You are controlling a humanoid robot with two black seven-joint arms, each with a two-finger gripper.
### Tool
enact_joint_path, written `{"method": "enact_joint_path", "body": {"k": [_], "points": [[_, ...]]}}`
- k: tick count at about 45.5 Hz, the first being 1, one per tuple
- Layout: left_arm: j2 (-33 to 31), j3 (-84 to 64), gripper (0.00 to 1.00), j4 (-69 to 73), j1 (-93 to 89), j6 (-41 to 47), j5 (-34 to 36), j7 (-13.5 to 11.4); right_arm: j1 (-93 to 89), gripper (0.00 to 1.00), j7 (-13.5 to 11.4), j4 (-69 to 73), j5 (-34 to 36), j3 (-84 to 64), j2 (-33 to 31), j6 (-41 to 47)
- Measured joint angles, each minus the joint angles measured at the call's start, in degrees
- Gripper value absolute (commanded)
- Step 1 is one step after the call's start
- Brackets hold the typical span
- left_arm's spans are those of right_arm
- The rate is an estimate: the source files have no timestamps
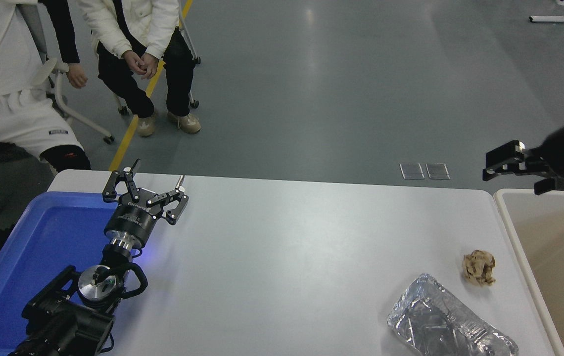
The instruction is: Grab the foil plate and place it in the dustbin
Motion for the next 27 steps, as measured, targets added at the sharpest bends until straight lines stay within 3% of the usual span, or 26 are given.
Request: {"method": "enact_joint_path", "body": {"k": [10, 27], "points": [[0.00, 0.00, 0.99, 0.00, 0.00, 0.01, 0.00, 0.00, -0.86, 1.00, -0.05, 3.51, -10.61, 1.02, -11.80, -0.08], [0.00, 0.00, 0.99, 0.00, 0.00, 0.01, 0.00, 0.00, -7.71, 1.00, 0.10, 6.19, -15.81, 3.14, -26.64, -0.82]]}}
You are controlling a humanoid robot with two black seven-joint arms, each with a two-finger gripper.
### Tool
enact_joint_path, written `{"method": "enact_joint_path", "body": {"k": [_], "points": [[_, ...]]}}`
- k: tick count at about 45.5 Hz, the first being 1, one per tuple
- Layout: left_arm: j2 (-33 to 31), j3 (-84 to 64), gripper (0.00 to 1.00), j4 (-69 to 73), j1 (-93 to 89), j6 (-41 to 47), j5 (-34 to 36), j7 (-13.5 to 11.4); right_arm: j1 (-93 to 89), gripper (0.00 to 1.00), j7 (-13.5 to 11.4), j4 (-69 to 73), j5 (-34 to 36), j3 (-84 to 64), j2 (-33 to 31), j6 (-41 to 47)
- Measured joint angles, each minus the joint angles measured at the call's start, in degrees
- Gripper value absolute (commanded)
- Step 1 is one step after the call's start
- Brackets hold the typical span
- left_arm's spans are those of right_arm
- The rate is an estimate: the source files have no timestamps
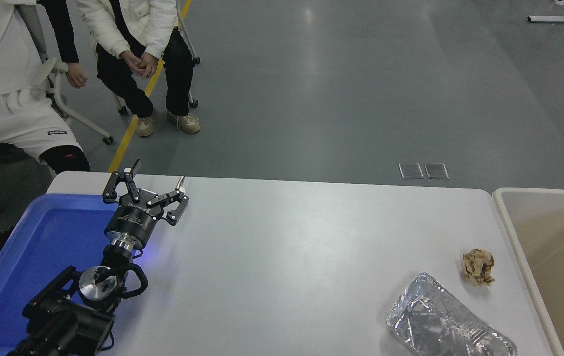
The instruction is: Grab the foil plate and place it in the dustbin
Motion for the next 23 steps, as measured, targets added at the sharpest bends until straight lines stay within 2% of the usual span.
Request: {"method": "enact_joint_path", "body": {"k": [11, 23], "points": [[0.00, 0.00, 0.99, 0.00, 0.00, 0.00, 0.00, 0.00, -2.23, 1.00, 0.12, 2.57, -3.18, 3.79, -1.08, -0.35], [0.00, 0.00, 0.99, 0.01, 0.00, 0.00, 0.00, 0.00, -4.40, 1.00, 0.20, 3.52, -9.04, 5.89, 7.98, -0.51]]}}
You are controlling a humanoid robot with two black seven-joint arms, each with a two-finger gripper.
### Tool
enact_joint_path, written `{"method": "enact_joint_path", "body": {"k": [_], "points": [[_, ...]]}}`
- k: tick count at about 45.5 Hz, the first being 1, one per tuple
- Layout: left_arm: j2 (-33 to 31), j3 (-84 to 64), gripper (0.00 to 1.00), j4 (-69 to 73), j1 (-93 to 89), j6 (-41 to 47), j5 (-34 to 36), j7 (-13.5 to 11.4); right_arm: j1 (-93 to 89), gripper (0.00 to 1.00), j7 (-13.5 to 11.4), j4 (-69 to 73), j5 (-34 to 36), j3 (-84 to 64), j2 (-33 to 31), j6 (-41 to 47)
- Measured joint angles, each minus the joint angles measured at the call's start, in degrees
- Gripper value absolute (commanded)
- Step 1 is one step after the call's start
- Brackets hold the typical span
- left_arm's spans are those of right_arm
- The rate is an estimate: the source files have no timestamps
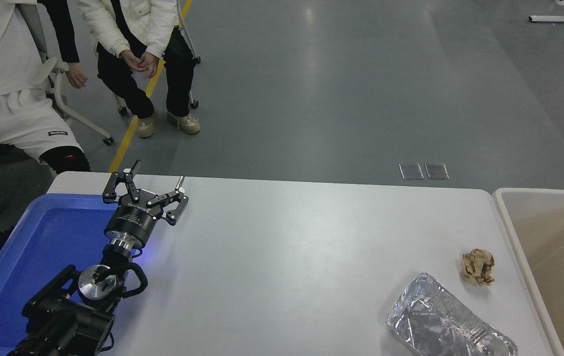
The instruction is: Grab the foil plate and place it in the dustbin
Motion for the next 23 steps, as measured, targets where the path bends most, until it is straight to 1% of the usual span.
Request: {"method": "enact_joint_path", "body": {"k": [10, 19, 23], "points": [[0.01, 0.00, 0.99, 0.00, 0.00, 0.00, -0.01, 0.00, -2.12, 0.99, 0.13, 0.14, -6.01, 1.57, 12.33, -0.05], [0.00, 0.00, 0.99, -0.01, 0.00, -0.01, 0.00, 0.00, -5.20, 0.99, 0.51, -0.93, -7.84, 3.67, 22.47, -0.14], [0.00, 0.00, 0.99, 0.00, 0.00, -0.01, 0.00, 0.00, -8.14, 0.99, 0.63, -2.44, -8.32, 4.76, 25.69, -0.26]]}}
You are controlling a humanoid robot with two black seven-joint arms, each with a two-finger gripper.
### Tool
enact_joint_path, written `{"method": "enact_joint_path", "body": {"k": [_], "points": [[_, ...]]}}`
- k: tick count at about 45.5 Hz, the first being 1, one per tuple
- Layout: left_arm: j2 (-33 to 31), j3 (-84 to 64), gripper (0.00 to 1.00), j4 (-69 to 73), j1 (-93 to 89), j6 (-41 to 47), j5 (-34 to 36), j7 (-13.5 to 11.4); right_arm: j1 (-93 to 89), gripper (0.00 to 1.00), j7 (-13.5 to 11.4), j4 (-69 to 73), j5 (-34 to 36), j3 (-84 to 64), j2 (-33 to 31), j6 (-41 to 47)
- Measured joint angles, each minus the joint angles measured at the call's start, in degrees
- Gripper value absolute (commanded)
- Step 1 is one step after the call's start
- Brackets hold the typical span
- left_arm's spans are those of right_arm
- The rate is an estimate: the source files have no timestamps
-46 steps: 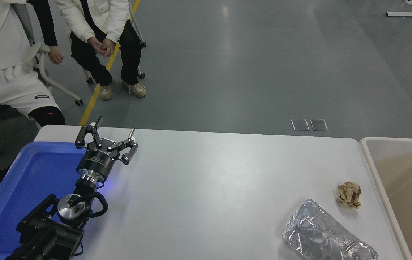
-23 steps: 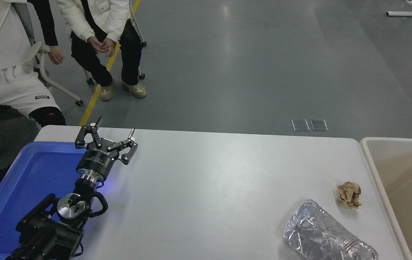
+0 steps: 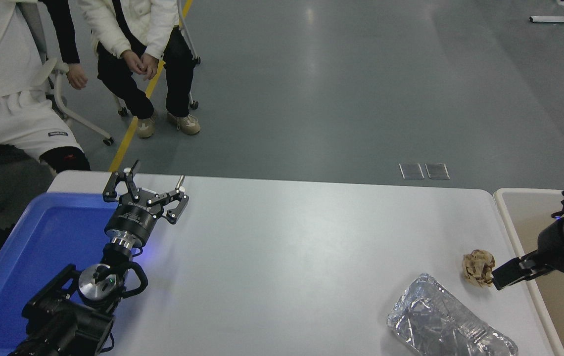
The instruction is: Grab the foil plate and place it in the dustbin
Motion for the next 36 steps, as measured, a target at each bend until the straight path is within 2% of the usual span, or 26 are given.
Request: {"method": "enact_joint_path", "body": {"k": [10, 27, 36], "points": [[0.00, 0.00, 0.99, 0.00, 0.00, -0.01, 0.00, 0.00, -8.16, 0.99, 0.28, -4.79, -0.96, 3.45, 4.46, -1.39], [0.00, 0.00, 0.99, 0.00, 0.00, -0.02, 0.00, 0.00, -15.93, 0.97, 0.55, -10.93, -1.43, 6.90, 7.75, -4.08], [0.00, 0.00, 0.99, 0.00, 0.00, -0.03, 0.00, 0.00, -20.17, 0.96, 1.48, -14.80, -1.51, 7.33, 9.36, -5.84]]}}
